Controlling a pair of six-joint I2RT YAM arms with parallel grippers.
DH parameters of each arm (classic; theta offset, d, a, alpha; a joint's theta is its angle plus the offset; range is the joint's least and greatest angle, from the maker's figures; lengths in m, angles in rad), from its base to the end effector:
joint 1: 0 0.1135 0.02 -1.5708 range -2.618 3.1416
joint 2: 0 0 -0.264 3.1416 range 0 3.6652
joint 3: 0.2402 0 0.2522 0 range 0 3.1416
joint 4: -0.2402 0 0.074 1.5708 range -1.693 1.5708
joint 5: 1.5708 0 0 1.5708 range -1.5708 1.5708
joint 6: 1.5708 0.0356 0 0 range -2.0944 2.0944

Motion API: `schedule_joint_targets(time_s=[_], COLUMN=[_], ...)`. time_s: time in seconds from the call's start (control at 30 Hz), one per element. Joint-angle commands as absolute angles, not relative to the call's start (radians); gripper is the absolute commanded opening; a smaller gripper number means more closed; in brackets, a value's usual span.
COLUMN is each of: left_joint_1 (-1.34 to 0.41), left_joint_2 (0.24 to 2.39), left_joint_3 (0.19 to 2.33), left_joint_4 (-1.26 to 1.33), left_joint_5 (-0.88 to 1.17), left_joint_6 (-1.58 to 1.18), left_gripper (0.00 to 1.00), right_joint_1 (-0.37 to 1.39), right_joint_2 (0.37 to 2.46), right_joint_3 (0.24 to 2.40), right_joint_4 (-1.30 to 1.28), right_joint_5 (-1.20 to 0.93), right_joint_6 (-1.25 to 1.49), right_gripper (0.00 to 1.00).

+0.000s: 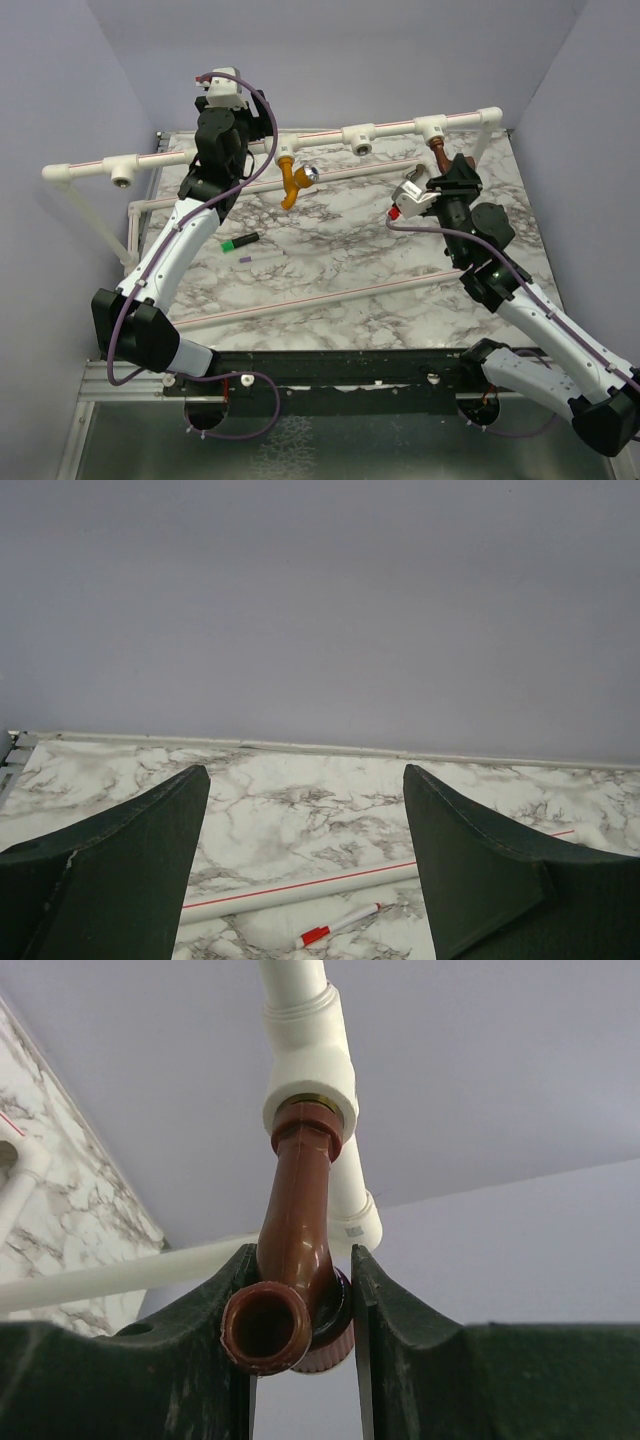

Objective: Install the water faucets

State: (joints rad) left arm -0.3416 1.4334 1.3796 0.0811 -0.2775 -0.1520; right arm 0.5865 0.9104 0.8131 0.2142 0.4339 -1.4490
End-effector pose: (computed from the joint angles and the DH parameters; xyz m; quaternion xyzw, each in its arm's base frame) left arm 0.3235 -0.1047 0.4247 -0.0333 0.6970 -0.0799 0.7119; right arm 0.1859 0.1056 0.3703 -0.4678 0.4778 -0.4350 0.6031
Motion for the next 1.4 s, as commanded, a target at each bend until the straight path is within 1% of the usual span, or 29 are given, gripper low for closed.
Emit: schedule_joint_targets(time_s=[0.0, 0.13, 0.5, 0.87, 1.03, 1.37], left_joint_1=[-0.362, -0.362, -0.362, -0.364, -0.365, -0.365], left_joint_2=[1.497, 1.499, 1.505, 1.512, 1.514, 1.509], left_joint_3=[1.305, 1.305, 1.305, 1.306, 1.307, 1.307], left_joint_4=[-0.178, -0.178, -0.178, -0.178, -0.178, -0.179], left_joint_5=[-0.196, -0.196, -0.193, -0.18, -0.173, -0.17], left_joint_6=[-0.126, -0.127, -0.127, -0.137, -0.14, -0.142], left_gripper=[0.8, 0.8, 0.8, 0.8, 0.81, 0.81], right_joint_1=[0.584, 0.584, 0.584, 0.584, 0.584, 0.584], right_joint_2=[0.93, 0.93, 0.922, 0.902, 0.89, 0.843], right_joint_3=[0.801, 0.812, 0.877, 0.915, 0.944, 0.958], right_joint_4=[0.232, 0.221, 0.201, 0.199, 0.133, 0.056], right_joint_5=[0.482, 0.463, 0.448, 0.568, 0.638, 0.649], right_joint_6=[-1.24, -1.066, -0.444, 0.066, 0.275, 0.701], right_gripper=[0.01, 0.01, 0.01, 0.01, 0.01, 0.01])
